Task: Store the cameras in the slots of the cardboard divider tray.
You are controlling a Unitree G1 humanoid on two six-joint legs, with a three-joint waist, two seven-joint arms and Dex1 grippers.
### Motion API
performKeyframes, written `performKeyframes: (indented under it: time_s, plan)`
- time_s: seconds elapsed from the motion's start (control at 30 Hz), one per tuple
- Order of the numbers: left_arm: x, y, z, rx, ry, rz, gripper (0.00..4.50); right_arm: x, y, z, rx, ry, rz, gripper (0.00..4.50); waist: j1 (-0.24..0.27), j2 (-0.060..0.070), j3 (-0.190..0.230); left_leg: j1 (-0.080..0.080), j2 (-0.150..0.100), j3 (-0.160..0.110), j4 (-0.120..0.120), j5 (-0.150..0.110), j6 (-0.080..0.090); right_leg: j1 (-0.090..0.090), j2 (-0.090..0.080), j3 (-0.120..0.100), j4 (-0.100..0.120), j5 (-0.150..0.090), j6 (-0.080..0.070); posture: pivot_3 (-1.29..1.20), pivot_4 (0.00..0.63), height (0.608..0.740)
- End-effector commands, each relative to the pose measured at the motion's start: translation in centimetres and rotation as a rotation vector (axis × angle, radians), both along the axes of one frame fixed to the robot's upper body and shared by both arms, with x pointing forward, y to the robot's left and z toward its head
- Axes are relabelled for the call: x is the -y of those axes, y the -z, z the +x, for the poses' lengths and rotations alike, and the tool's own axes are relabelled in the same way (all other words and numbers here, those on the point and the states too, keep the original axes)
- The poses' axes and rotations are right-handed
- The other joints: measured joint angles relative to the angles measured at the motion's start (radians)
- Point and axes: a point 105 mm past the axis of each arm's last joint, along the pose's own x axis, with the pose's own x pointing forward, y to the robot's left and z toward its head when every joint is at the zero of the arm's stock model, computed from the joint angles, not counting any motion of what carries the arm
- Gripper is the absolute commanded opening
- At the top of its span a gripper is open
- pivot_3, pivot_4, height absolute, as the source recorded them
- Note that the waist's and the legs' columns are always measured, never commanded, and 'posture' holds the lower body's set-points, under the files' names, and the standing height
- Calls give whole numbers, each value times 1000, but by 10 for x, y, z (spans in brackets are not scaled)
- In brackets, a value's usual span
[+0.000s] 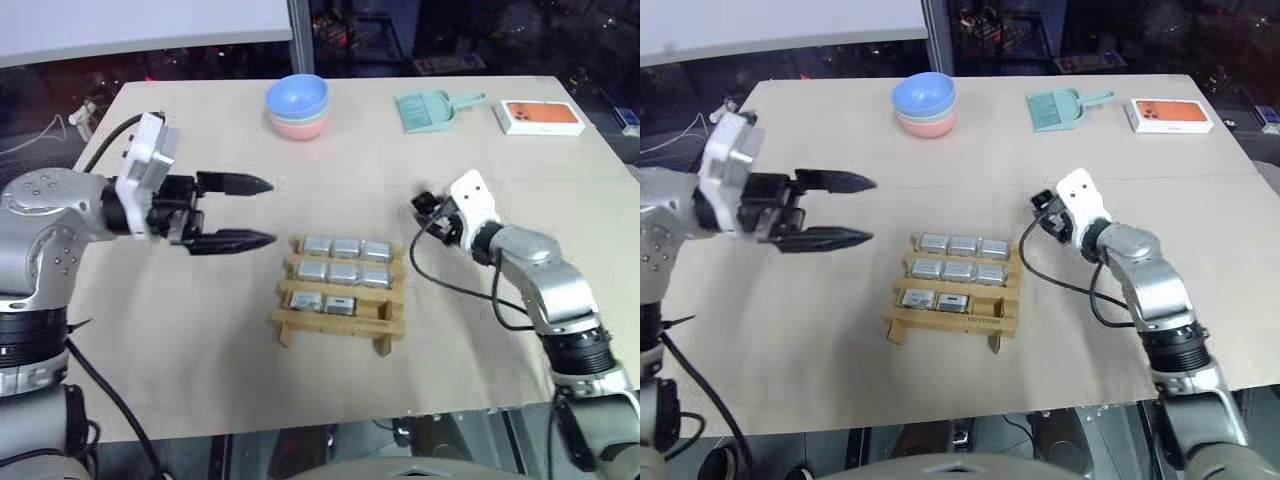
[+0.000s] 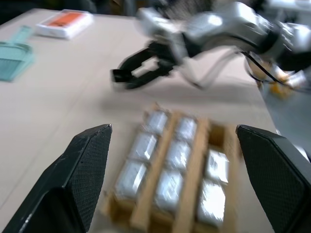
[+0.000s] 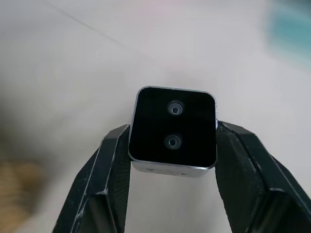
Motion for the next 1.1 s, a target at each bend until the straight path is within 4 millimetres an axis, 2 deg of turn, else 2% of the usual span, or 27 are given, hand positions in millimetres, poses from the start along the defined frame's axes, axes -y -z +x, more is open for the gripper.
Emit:
performKeyframes:
  time_s: [0.03, 0.2, 0.3, 0.4, 0.63, 0.77, 0.83, 0.9, 1.03, 1.1]
  plan:
    - [15, 2, 10, -23, -54, -18, 4277, -37, -25, -27, 199, -234, -88, 1900, -2, -1, 0, 0, 0, 0, 0, 0, 0, 0, 0, 0, 0, 0, 0, 0, 150, 740]
    - [45, 2, 38, -129, -171, -174, 4277, -72, -42, -37, 569, -385, -303, 1900, 1, -1, 0, 0, 0, 0, 2, 0, 0, 0, 1, 0, 2, 0, 0, 0, 150, 740]
    - [64, -1, 34, -209, -130, -250, 4277, -81, -46, -36, 693, -412, -358, 1900, 1, -1, 0, 0, 0, -1, 2, 1, -1, 1, 0, 0, 1, 0, 0, 0, 150, 740]
    - [65, -2, 34, -243, -142, -265, 4277, -83, -47, -35, 748, -418, -372, 1900, 1, -1, 0, 0, 0, -1, 2, 3, -5, 0, 0, 1, 1, 1, 0, 0, 150, 740]
    - [58, -8, 33, -264, -157, -286, 4277, -79, -40, -33, 746, -401, -369, 1900, 1, -1, 0, 1, 0, -2, 1, 3, -5, 1, 0, 1, 1, 1, -1, 0, 150, 740]
    - [60, -2, 28, -284, -129, -254, 4277, -79, -41, -33, 752, -396, -362, 1900, 1, -1, 0, 1, 0, -2, 2, 3, -6, 1, 0, 1, 2, 1, -1, 0, 150, 740]
    - [61, 0, 28, -289, -126, -249, 3720, -80, -41, -33, 753, -397, -360, 1900, 1, -1, 0, 1, 0, -2, 1, 3, -6, 1, 0, 1, 2, 1, -1, 0, 150, 740]
    - [62, 2, 27, -277, -112, -231, 2926, -82, -42, -33, 755, -398, -356, 1900, 2, -1, 0, 1, 0, -2, 1, 3, -6, 1, 0, 1, 2, 1, -1, 0, 150, 740]
    - [61, 1, 29, -265, -113, -230, 855, -82, -42, -33, 758, -398, -353, 1900, 2, -1, 0, 1, 0, -2, 1, 3, -6, 1, 0, 1, 2, 1, -1, 0, 150, 740]
    - [61, 0, 30, -258, -116, -233, 697, -82, -42, -33, 755, -397, -350, 1900, 2, -1, 0, 1, 0, -2, 1, 3, -6, 1, 0, 1, 2, 1, -1, 0, 150, 740]
